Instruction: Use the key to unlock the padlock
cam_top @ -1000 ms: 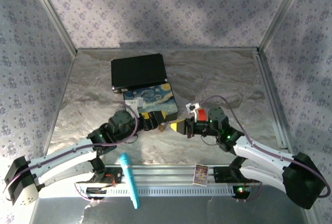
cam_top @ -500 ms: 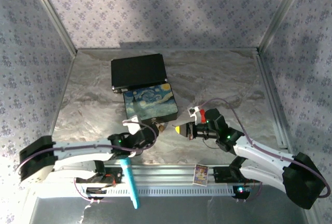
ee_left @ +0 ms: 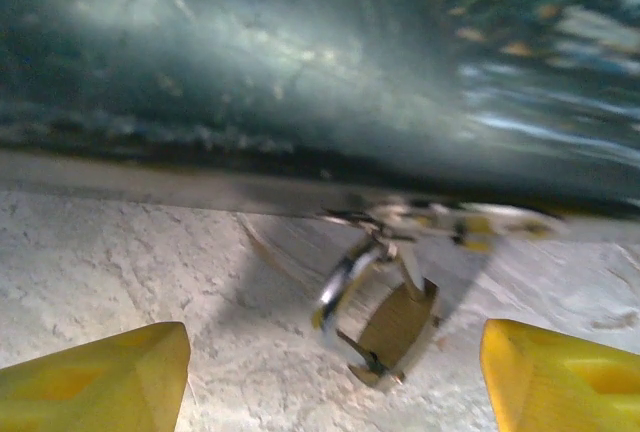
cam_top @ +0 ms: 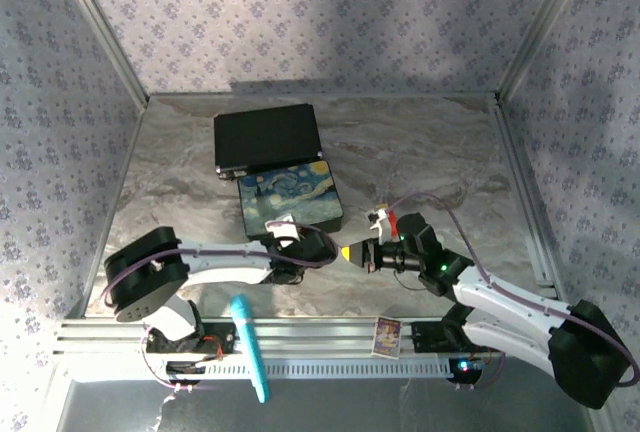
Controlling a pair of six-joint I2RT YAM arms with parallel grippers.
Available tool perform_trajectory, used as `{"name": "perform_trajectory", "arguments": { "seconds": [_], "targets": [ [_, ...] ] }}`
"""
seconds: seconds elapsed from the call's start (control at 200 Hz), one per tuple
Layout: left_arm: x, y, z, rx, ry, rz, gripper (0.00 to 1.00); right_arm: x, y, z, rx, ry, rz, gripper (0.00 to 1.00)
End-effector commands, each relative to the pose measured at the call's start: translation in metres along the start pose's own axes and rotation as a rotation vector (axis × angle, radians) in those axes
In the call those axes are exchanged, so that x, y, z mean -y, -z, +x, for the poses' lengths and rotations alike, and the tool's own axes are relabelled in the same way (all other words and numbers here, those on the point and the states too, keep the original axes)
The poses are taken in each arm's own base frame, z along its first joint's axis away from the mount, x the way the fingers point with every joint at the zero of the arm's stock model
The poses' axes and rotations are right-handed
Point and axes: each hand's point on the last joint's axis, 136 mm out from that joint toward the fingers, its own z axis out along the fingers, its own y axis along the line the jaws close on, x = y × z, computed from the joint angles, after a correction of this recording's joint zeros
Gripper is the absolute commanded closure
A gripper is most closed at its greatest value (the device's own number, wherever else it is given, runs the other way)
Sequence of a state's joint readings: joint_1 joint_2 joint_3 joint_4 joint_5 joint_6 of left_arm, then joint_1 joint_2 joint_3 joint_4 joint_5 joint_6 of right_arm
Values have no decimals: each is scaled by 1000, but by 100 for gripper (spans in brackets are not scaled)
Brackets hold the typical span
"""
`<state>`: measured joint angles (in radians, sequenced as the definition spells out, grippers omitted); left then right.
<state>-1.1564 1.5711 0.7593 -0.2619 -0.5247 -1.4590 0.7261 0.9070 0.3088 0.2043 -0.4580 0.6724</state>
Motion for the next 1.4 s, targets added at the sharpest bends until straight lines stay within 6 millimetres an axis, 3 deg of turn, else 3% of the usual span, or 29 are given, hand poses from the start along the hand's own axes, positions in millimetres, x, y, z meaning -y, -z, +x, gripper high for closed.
{"name": "perform_trajectory", "arguments": {
  "seconds": [0.0, 0.6, 0.865, 1.074, 1.394],
  "targets": [
    [-12, -4, -6, 40, 44, -69, 24, 6, 3, 2, 10, -4, 22, 100],
    [-8, -18, -6, 77, 5, -72, 24, 16, 1, 7, 8, -27, 34, 100],
    [-14, -5, -6, 46, -27, -79, 40, 17, -2, 9, 3, -33, 36, 100],
    [-23, -3, 6, -22, 1, -38, 45, 20, -9, 11, -10, -37, 37, 100],
    [-21, -4, 3, -16, 9, 17, 53, 14, -25, 15, -47, -22, 21, 100]
  ]
}}
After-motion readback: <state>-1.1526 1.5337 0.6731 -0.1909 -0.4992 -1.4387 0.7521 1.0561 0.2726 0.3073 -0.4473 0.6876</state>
